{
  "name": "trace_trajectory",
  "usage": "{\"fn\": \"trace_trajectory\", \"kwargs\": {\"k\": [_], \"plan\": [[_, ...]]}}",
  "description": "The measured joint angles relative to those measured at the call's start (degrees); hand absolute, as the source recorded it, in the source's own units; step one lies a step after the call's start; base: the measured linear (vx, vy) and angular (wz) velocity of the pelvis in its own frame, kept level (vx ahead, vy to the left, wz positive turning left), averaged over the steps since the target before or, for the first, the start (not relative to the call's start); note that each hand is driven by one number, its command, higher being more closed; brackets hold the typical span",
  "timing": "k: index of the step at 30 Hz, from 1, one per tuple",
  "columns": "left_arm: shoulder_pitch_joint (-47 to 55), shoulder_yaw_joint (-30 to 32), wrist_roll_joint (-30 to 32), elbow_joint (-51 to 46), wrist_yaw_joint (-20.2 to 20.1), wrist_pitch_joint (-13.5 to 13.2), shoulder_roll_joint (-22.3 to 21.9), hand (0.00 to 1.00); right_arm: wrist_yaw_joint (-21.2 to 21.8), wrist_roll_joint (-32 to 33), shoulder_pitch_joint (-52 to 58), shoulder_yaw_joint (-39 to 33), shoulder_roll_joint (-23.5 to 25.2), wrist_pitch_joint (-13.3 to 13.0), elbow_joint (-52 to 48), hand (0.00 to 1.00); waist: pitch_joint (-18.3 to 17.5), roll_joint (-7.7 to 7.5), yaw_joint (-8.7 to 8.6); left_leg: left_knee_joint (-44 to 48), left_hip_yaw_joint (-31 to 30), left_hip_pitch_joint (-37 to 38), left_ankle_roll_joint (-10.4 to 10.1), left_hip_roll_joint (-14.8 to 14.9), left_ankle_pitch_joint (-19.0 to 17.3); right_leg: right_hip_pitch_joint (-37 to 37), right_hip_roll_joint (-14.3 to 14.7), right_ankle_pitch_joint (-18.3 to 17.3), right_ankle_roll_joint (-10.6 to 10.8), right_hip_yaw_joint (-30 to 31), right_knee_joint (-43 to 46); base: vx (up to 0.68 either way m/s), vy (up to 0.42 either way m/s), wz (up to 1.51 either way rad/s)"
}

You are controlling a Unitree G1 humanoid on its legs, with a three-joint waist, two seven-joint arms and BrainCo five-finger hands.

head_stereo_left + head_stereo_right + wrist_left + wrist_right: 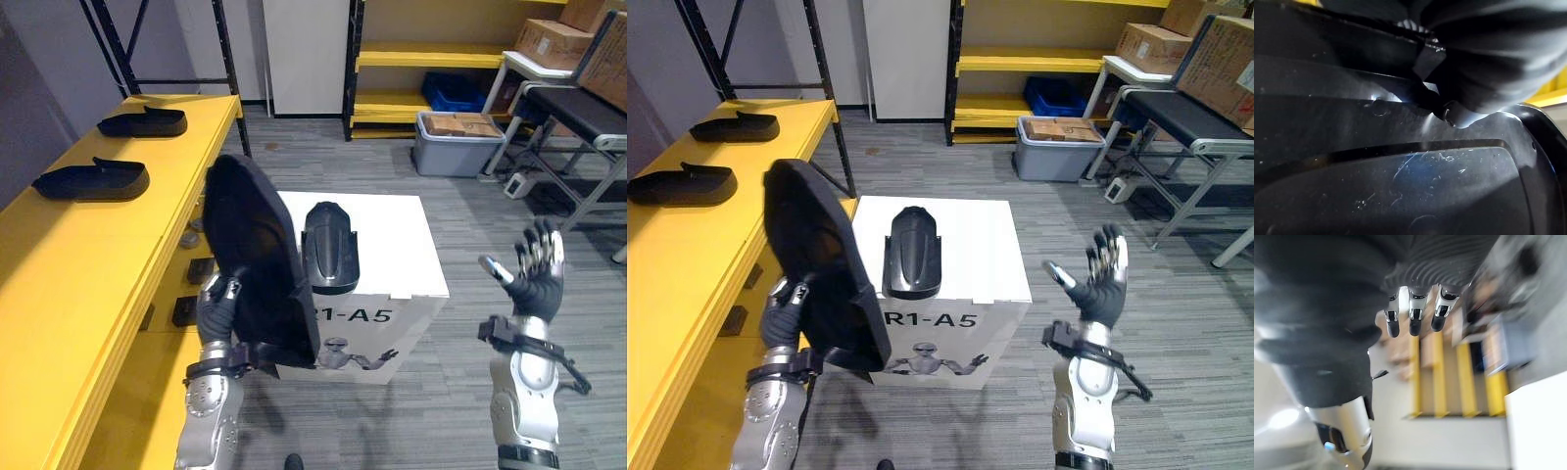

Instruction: Walk over and take plastic housings, then place them on the shelf

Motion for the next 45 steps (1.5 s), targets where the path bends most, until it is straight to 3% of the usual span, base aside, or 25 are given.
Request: {"fn": "trace_trajectory", "kwargs": {"k": [8, 12, 17, 20, 21, 22, 23, 24, 25, 29, 30, 32, 33, 34, 35, 36, 37, 38, 41, 45], "plan": [[2.4, 0.3, 2.5, -1.0, -0.8, 0.0, -0.5, 1.00, 1.6, 0.0, 6.9, -2.0, 0.4, 3.7, 29.5, 0.00, -0.6, 0.39, 0.08, 0.0, -0.8, -0.3, -0.3, 0.1, -0.2, 1.1, -0.1, 0.0, 0.0, -0.8, -0.7, 0.00, 0.000, 0.04], [2.9, -0.3, 2.8, -1.0, -1.2, 0.0, -1.4, 1.00, 3.5, 0.0, 9.0, -1.7, 1.9, 5.1, 39.7, 0.00, -0.6, 0.33, 0.62, 0.0, -3.3, -0.2, -0.3, -0.2, -0.1, 2.2, -0.2, -0.5, 0.0, -3.4, -0.4, 0.01, -0.012, 0.31], [2.8, -1.5, 2.8, -1.0, -1.2, 0.0, -3.0, 1.00, 5.3, -0.9, 11.2, 2.5, 4.5, 6.6, 42.5, 0.00, 0.2, -0.06, 1.70, 0.0, -8.9, -0.4, -0.7, -1.4, 0.4, 3.0, -1.1, -4.0, 0.2, -9.4, 4.0, -0.03, -0.033, 0.65], [2.6, -2.4, 2.8, -1.5, -1.0, 0.1, -5.0, 1.00, 5.8, -1.8, 10.5, 4.5, 5.7, 6.7, 42.9, 0.00, 0.9, -0.05, 2.14, 0.1, -12.1, -3.4, -0.4, -2.3, 0.0, 3.2, -2.6, -5.9, 0.4, -17.9, 6.3, -0.04, -0.050, 1.36], [2.6, -2.3, 2.8, -1.7, -1.0, 0.1, -5.3, 1.00, 5.8, -2.2, 10.1, 4.7, 5.7, 6.7, 42.9, 0.00, 1.3, -0.23, 2.20, 0.4, -11.0, -4.1, 0.0, -2.3, -0.8, 3.3, -3.0, -5.9, 0.4, -19.8, 6.1, -0.02, -0.024, 1.39], [2.4, -2.3, 2.8, -1.7, -0.8, 0.1, -6.1, 1.00, 5.8, -2.7, 8.9, 4.9, 6.0, 6.7, 43.2, 0.00, 2.5, -1.20, 2.15, 4.0, -6.0, -6.3, 1.0, -2.0, -2.5, 3.8, -4.5, -5.8, 0.3, -23.3, 6.0, 0.00, 0.003, 1.46], [2.3, -2.3, 2.8, -1.6, -0.6, 0.2, -6.2, 1.00, 5.7, -2.8, 7.9, 4.9, 5.6, 6.7, 43.3, 0.00, 3.2, -1.24, 2.33, 10.6, 2.0, -8.5, 2.1, -0.2, -4.7, 4.5, -5.6, -5.9, 0.3, -26.2, 6.2, 0.03, 0.034, 1.35], [2.3, -2.2, 2.8, -1.6, -0.5, 0.2, -6.2, 1.00, 5.7, -2.9, 7.5, 4.9, 5.2, 6.7, 43.3, 0.00, 3.4, -0.99, 2.47, 13.2, 6.1, -8.9, 2.1, 1.2, -5.7, 5.0, -5.8, -6.0, 0.5, -27.1, 6.3, 0.09, 0.055, 1.10], [2.2, -2.3, 2.8, -1.5, -0.2, 0.2, -6.5, 1.00, 5.7, -3.0, 6.7, 4.9, 4.7, 6.6, 43.4, 0.00, 3.3, -0.16, 2.44, 15.7, 13.1, -8.4, 2.3, 4.3, -7.7, 6.5, -5.7, -6.7, 1.7, -29.4, 6.8, 0.11, 0.096, 0.93], [-0.1, -2.6, 2.8, 2.4, 0.3, 0.0, -6.4, 1.00, 5.5, -3.0, 4.0, 4.6, 4.4, 6.7, 46.2, 0.00, 3.6, -1.08, 1.28, 15.7, 24.1, -8.3, 4.8, 2.5, -11.0, 8.0, -9.9, -8.1, 4.0, -34.7, 5.0, 0.10, 0.159, 0.99], [-0.6, -2.9, 2.8, 3.3, 0.3, 0.1, -6.3, 1.00, 5.4, -3.0, 3.6, 4.7, 4.3, 6.7, 47.0, 0.00, 3.9, -0.59, 1.14, 16.2, 25.0, -8.4, 5.3, 2.5, -10.7, 8.3, -10.0, -8.3, 4.3, -34.7, 5.3, 0.12, 0.211, 1.11], [-0.6, -3.3, 3.1, 5.7, 0.4, 1.2, -6.3, 1.00, 5.4, -3.6, 3.8, 4.8, 5.0, 7.5, 48.1, 0.00, 4.3, -1.38, 0.69, 17.1, 21.8, -7.4, 6.1, -1.6, -13.4, 11.3, -12.5, -8.2, 4.8, -35.0, 6.8, 0.17, 0.160, 0.85], [-0.6, -3.5, 3.5, 5.8, 0.4, 1.5, -6.2, 1.00, 5.4, -4.0, 3.7, 4.8, 4.9, 7.7, 48.4, 0.00, 4.2, -1.31, 0.58, 17.9, 21.2, -7.4, 6.3, -2.1, -14.1, 11.4, -13.4, -8.2, 4.8, -34.8, 8.7, 0.26, 0.205, 0.70], [-0.7, -3.9, 4.3, 5.8, 0.4, 1.7, -6.0, 1.00, 5.5, -4.2, 3.5, 4.8, 4.8, 7.8, 48.6, 0.00, 4.2, -1.13, 0.50, 18.9, 20.0, -7.2, 6.6, -2.7, -15.2, 10.7, -15.0, -8.2, 4.8, -34.5, 13.4, 0.27, 0.228, 0.68], [-1.3, -5.3, 5.1, 5.8, 0.3, 1.9, -5.6, 1.00, 5.7, -4.5, 3.8, 4.9, 4.8, 7.9, 48.6, 0.00, 4.5, -1.04, 0.14, 20.0, 17.7, -5.9, 7.5, -3.1, -16.4, 7.5, -17.7, -7.8, 2.9, -31.1, 24.9, 0.32, 0.263, 0.85], [-1.5, -5.9, 5.6, 5.9, 0.3, 2.0, -5.1, 1.00, 5.8, -5.0, 3.8, 5.0, 4.8, 7.9, 48.5, 0.00, 4.6, -1.00, -0.58, 20.3, 15.7, -4.9, 7.5, -3.3, -17.0, 5.0, -17.2, -8.7, 1.3, -25.9, 31.5, 0.26, 0.187, 0.91], [-1.8, -6.2, 6.2, 6.1, 0.4, 2.1, -4.9, 1.00, 5.9, -5.2, 3.8, 5.1, 4.8, 7.9, 48.4, 0.00, 4.7, -1.01, -1.08, 20.3, 14.3, -4.0, 7.5, -3.5, -17.2, 3.2, -15.9, -9.6, 0.7, -21.4, 35.2, 0.32, 0.130, 1.03], [-2.2, -7.1, 7.0, 6.6, 0.3, 2.2, -4.6, 1.00, 5.9, -5.3, 4.0, 6.2, 4.9, 7.9, 48.0, 0.00, 4.9, -1.06, -1.52, 19.5, 11.9, -0.8, 7.2, -3.7, -17.5, -1.9, -10.8, -11.8, 1.9, -9.6, 41.2, 0.26, 0.060, 0.79], [-3.1, -8.4, 7.4, 6.9, 0.4, 2.3, -4.7, 1.00, 6.1, -5.3, 4.8, 7.2, 5.4, 7.9, 45.6, 0.00, 4.9, -1.56, -1.34, 19.2, 10.0, 1.4, 6.8, -4.3, -17.7, -6.8, -7.2, -13.4, 2.7, -2.3, 40.5, 0.21, 0.000, 0.66], [-6.3, -11.3, 7.4, 6.9, 1.8, 2.3, -4.9, 1.00, 6.3, -5.3, 8.1, 7.1, 8.3, 7.9, 40.4, 0.00, 4.8, -2.59, -1.55, 21.8, 5.4, 2.0, 3.6, -4.2, -19.9, -11.7, -2.0, -12.9, 2.8, 8.2, 28.6, 0.15, -0.140, 0.84]]}}
